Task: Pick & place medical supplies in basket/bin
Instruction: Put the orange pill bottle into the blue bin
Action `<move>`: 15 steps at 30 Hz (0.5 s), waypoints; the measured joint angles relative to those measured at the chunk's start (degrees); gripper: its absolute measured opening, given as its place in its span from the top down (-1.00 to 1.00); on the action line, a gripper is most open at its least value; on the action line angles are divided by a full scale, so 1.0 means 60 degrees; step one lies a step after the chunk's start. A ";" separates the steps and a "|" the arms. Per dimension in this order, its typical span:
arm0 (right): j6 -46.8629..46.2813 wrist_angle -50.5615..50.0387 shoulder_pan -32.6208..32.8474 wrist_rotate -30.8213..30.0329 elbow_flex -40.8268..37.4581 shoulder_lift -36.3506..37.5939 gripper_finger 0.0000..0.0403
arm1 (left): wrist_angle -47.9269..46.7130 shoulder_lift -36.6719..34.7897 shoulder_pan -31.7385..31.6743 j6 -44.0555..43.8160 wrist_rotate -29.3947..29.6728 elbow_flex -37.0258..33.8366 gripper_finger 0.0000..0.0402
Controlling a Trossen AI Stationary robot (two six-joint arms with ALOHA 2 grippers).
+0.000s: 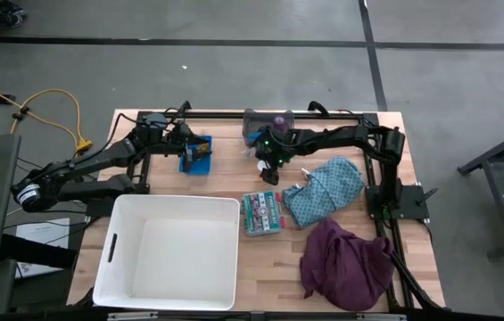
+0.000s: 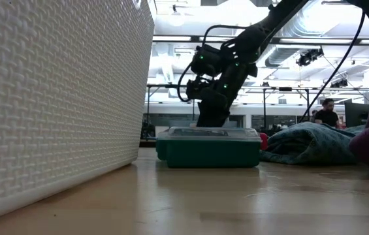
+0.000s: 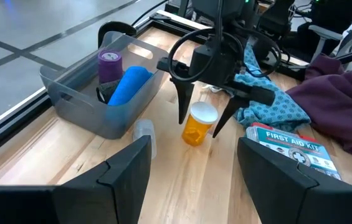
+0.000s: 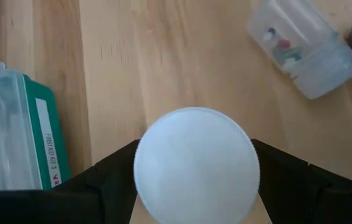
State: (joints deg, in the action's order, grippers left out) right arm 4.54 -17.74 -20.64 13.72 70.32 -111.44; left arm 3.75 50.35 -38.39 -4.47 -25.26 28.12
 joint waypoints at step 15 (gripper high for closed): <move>0.0014 0.0000 0.0000 -0.0005 0.0000 0.0000 -0.32 | -0.0003 0.0002 0.0000 0.0000 0.0000 0.0000 -0.15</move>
State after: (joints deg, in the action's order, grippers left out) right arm 4.62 -17.73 -20.64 13.69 70.32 -111.44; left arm 3.73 50.36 -38.39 -4.47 -25.26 28.12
